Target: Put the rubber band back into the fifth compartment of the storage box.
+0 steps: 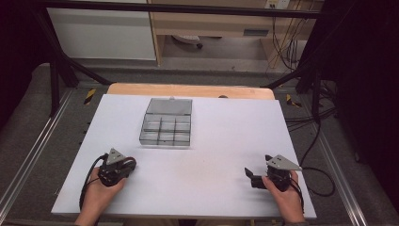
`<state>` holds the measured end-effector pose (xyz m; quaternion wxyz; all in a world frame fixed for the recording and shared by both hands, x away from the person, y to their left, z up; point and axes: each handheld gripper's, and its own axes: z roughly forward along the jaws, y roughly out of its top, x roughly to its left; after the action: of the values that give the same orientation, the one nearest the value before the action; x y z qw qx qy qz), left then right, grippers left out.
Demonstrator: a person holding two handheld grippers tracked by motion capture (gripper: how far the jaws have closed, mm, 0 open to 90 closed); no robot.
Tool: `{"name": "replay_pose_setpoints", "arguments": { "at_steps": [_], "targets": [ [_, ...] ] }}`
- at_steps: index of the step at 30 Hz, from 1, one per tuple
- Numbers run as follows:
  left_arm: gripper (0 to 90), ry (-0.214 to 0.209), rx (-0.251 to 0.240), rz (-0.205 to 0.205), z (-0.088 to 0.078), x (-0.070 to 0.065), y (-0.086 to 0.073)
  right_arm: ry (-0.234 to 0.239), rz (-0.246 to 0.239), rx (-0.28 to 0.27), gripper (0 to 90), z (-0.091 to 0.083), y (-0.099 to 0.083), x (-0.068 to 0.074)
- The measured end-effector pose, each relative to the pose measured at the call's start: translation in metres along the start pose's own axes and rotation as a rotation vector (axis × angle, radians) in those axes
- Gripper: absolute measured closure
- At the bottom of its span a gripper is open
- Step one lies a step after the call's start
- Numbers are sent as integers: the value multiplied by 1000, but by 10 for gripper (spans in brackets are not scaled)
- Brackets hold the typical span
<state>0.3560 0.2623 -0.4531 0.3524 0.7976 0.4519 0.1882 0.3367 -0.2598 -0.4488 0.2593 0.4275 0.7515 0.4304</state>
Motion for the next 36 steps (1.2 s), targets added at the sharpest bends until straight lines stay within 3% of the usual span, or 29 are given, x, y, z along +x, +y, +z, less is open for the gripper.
{"name": "replay_pose_setpoints", "arguments": {
  "at_steps": [3, 5, 7, 8, 13, 18, 29, 36],
  "targets": [
    [860, -8, -1, -2, -2, 0, 0, 2, 0, -2, 52, 0, 0, 1],
    [862, -34, -51, -37, -8, 1, 0, 1, -1, -2, 51, 0, 0, 1],
    [863, -40, -68, -50, -11, 1, 1, 2, 2, -4, 50, 0, 0, 2],
    [863, -50, -104, -67, -15, 2, 2, 2, 1, -4, 50, 0, 1, 2],
    [863, -73, -170, -95, -24, 2, 4, 8, 3, -5, 50, -1, 1, 3],
    [863, -95, -217, -98, -28, -1, 9, 11, 0, -2, 52, 1, 1, 3],
    [863, -98, -242, -88, -30, -1, 23, 16, 9, -5, 54, 1, 0, 2],
    [863, -101, -261, -97, -22, 3, 44, 32, 16, -8, 74, 1, 0, 2]
  ]
}}
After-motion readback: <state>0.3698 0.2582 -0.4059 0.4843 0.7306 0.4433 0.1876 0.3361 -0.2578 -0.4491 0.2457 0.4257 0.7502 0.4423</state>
